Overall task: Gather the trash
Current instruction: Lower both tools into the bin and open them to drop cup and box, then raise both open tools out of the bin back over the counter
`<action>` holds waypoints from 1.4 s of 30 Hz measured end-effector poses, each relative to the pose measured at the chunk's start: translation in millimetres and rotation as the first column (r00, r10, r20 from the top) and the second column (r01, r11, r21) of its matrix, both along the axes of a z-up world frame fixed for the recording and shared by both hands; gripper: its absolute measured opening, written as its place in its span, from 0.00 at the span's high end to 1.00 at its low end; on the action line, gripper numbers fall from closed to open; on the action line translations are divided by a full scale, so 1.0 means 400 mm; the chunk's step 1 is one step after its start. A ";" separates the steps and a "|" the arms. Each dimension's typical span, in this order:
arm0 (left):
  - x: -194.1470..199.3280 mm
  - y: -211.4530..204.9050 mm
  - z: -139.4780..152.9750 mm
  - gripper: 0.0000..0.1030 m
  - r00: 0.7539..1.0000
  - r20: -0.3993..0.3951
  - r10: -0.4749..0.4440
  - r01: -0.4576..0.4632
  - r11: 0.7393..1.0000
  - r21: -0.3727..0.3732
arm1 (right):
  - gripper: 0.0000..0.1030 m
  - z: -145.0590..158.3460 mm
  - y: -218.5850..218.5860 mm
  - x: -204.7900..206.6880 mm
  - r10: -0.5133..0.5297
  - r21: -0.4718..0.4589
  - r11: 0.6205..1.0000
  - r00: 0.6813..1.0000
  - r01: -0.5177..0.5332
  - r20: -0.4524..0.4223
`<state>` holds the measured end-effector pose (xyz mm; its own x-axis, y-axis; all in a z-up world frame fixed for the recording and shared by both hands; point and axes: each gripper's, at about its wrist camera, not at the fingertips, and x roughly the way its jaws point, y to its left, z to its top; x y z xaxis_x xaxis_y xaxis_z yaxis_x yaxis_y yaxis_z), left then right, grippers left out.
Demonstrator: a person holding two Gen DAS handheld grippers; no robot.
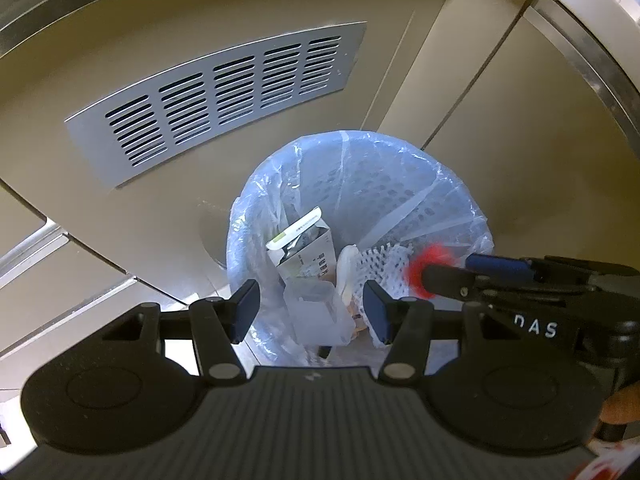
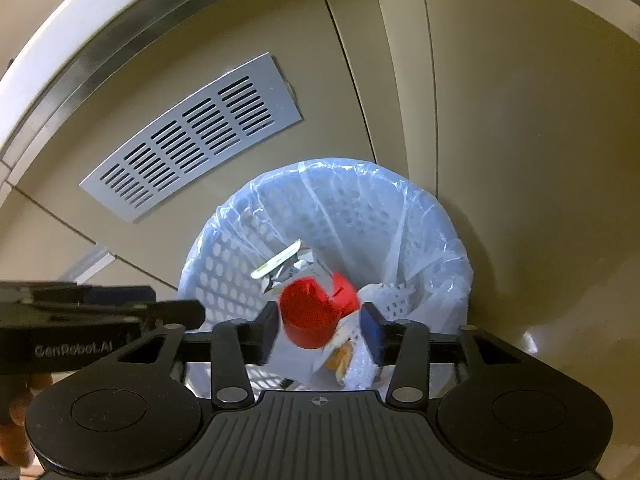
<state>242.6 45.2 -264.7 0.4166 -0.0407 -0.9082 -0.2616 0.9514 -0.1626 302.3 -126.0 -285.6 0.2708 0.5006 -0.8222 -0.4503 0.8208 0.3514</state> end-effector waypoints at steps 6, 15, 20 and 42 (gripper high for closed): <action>-0.009 0.005 0.005 0.48 1.000 0.002 0.008 -0.008 1.000 0.006 | 0.44 0.003 -0.003 -0.002 0.000 -0.009 1.000 1.000 0.000 0.002; -0.018 -0.003 0.025 0.48 1.000 0.019 -0.010 0.010 1.000 0.004 | 0.44 0.015 -0.015 -0.009 -0.015 -0.026 1.000 1.000 0.015 -0.003; -0.027 -0.008 0.045 0.48 0.999 0.032 -0.023 0.023 1.000 0.007 | 0.44 0.037 -0.020 -0.014 -0.028 -0.021 0.999 1.000 0.028 0.005; -0.117 -0.017 0.285 0.48 0.980 0.182 -0.080 0.078 0.997 0.014 | 0.43 0.290 -0.081 -0.089 -0.081 0.031 0.996 0.991 0.078 0.104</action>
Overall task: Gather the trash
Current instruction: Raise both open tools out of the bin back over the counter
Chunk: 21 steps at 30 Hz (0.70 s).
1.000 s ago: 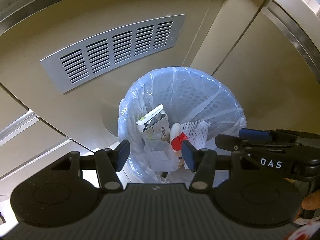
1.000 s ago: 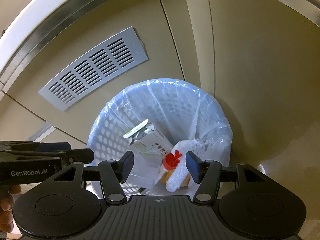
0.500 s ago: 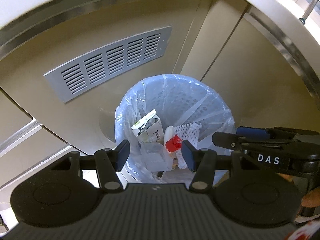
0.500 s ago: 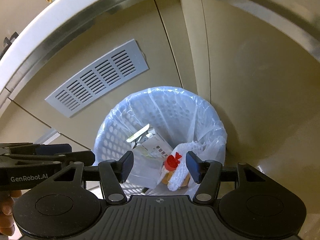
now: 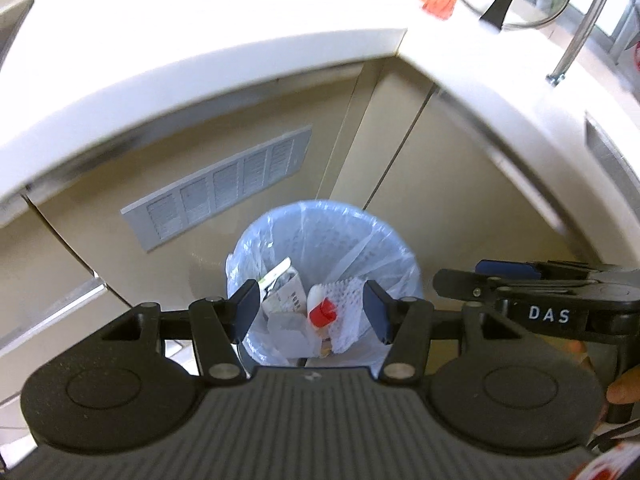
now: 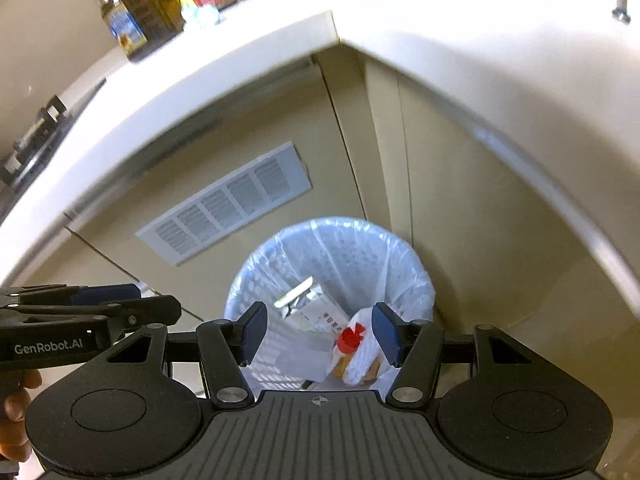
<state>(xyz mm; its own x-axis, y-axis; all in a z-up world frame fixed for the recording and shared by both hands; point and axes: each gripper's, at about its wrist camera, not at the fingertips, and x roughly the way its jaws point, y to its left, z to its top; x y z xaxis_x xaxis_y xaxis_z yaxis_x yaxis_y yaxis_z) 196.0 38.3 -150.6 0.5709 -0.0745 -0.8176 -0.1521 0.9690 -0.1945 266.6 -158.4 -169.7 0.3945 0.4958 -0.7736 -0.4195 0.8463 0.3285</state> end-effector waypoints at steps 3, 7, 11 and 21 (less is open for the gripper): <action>-0.010 0.001 0.041 0.48 0.999 0.033 -0.010 0.010 1.000 -0.001 | 0.43 0.051 -0.010 -0.017 -0.008 0.015 1.000 0.999 0.007 0.031; -0.017 0.000 0.094 0.48 0.996 0.084 -0.027 0.027 1.000 0.002 | 0.43 0.109 -0.025 -0.038 -0.024 0.038 0.999 0.998 0.021 0.066; -0.012 -0.004 0.144 0.47 0.990 0.135 -0.045 0.043 0.999 0.020 | 0.43 0.157 -0.038 -0.045 -0.039 0.060 0.998 0.995 0.034 0.097; 0.096 0.005 0.251 0.46 0.964 0.252 -0.081 0.057 0.993 0.101 | 0.43 0.259 -0.067 0.080 -0.065 0.098 0.994 0.976 0.046 0.207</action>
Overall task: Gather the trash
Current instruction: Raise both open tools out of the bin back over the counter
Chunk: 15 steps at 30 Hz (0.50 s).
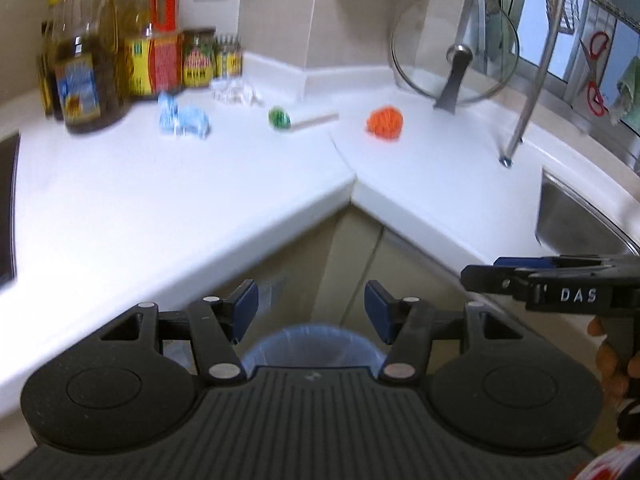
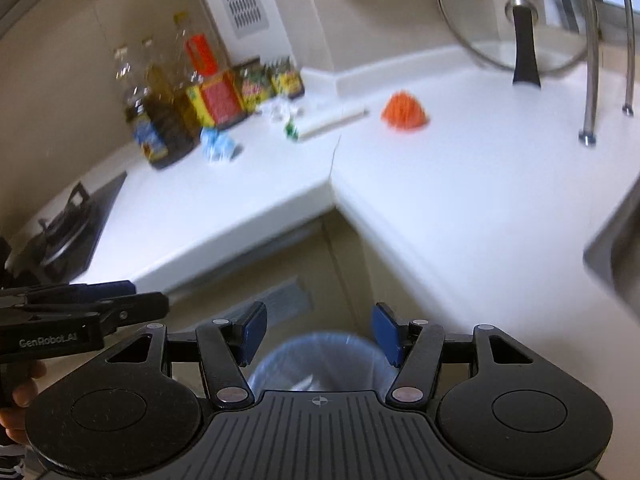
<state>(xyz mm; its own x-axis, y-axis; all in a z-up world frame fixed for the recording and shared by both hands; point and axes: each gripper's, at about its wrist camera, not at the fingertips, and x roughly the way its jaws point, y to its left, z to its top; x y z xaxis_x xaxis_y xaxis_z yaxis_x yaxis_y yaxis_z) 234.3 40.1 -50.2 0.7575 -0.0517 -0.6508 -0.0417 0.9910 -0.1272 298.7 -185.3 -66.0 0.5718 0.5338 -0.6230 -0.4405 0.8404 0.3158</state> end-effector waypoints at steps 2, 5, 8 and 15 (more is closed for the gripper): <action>0.037 0.008 0.019 0.45 1.000 0.018 0.010 -0.010 1.000 0.009 | 0.43 0.017 -0.004 0.047 0.001 0.002 1.000 1.000 -0.001 0.022; 0.096 0.015 0.044 0.44 0.999 0.045 0.017 -0.018 1.000 0.022 | 0.43 0.040 -0.011 0.120 0.005 0.012 1.000 0.998 -0.005 0.055; 0.150 0.016 0.059 0.44 0.998 0.061 0.031 -0.033 0.998 0.045 | 0.42 0.055 -0.014 0.198 0.009 0.018 1.000 0.997 -0.010 0.072; 0.263 0.024 0.072 0.44 0.995 0.072 0.068 -0.073 0.996 0.060 | 0.42 0.057 -0.022 0.345 0.028 0.015 0.999 0.995 -0.030 0.093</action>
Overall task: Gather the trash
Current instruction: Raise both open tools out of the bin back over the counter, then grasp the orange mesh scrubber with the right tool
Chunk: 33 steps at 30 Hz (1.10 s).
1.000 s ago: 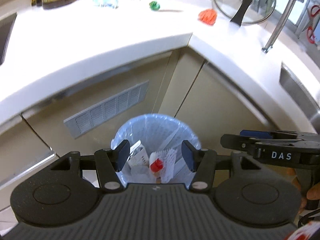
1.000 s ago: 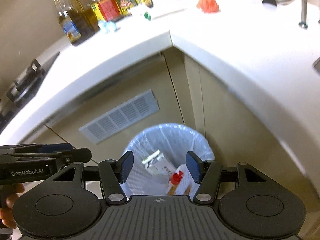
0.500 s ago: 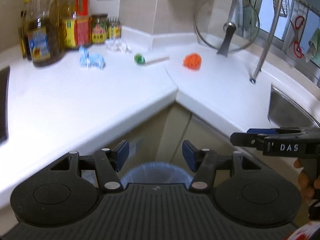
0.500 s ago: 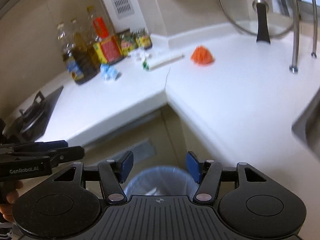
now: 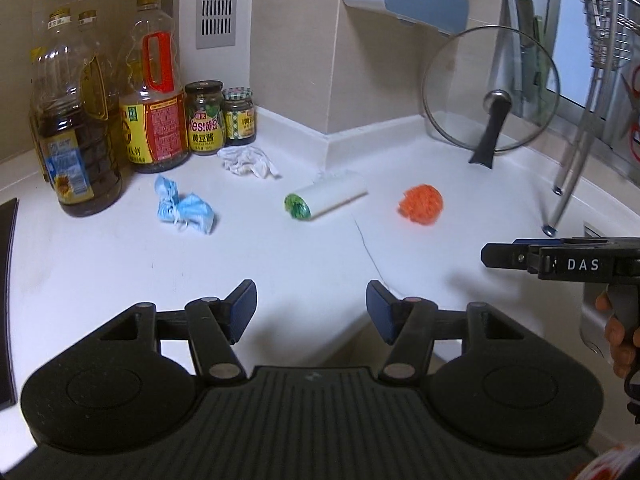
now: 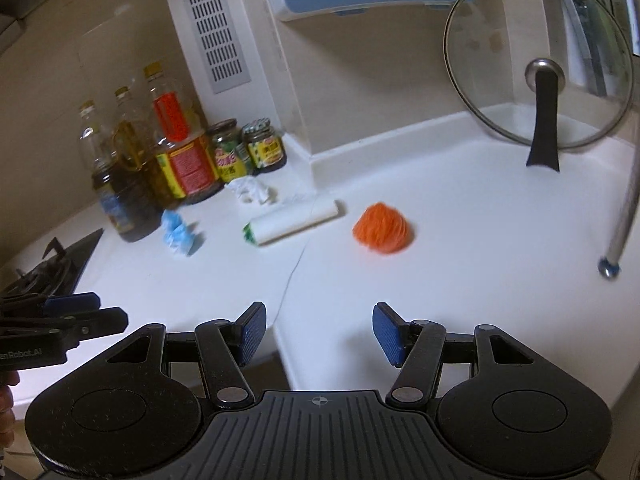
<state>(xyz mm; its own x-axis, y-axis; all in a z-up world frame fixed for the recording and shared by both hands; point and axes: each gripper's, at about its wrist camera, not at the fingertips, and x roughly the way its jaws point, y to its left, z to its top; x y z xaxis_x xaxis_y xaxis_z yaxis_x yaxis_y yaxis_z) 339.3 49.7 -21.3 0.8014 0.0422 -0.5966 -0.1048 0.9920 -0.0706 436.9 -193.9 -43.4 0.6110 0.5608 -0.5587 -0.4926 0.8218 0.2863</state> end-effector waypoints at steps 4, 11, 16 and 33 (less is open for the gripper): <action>0.051 0.003 -0.004 0.44 1.000 -0.005 0.018 -0.018 1.000 0.011 | 0.42 -0.014 -0.001 0.069 0.002 -0.013 1.000 1.000 -0.002 0.003; 0.129 0.005 -0.018 0.42 0.999 -0.019 0.041 -0.041 0.999 0.025 | 0.41 -0.042 0.020 0.185 0.005 -0.054 0.999 1.000 -0.004 0.017; 0.169 0.015 -0.027 0.42 0.997 -0.032 0.072 -0.071 0.997 0.031 | 0.35 -0.061 0.040 0.256 -0.001 -0.076 0.997 0.999 0.004 0.033; 0.224 0.105 -0.062 0.38 0.978 -0.056 0.202 -0.200 0.979 0.036 | 0.50 -0.132 0.102 0.347 0.036 -0.115 0.993 0.999 -0.034 0.019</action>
<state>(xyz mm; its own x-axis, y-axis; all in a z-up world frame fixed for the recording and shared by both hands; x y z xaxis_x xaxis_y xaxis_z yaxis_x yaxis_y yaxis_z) 429.0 91.6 -45.9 0.7382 0.2176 -0.6385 -0.3056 0.9517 -0.0289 575.8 -153.0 -96.3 0.6046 0.5149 -0.6077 -0.5267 0.8308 0.1799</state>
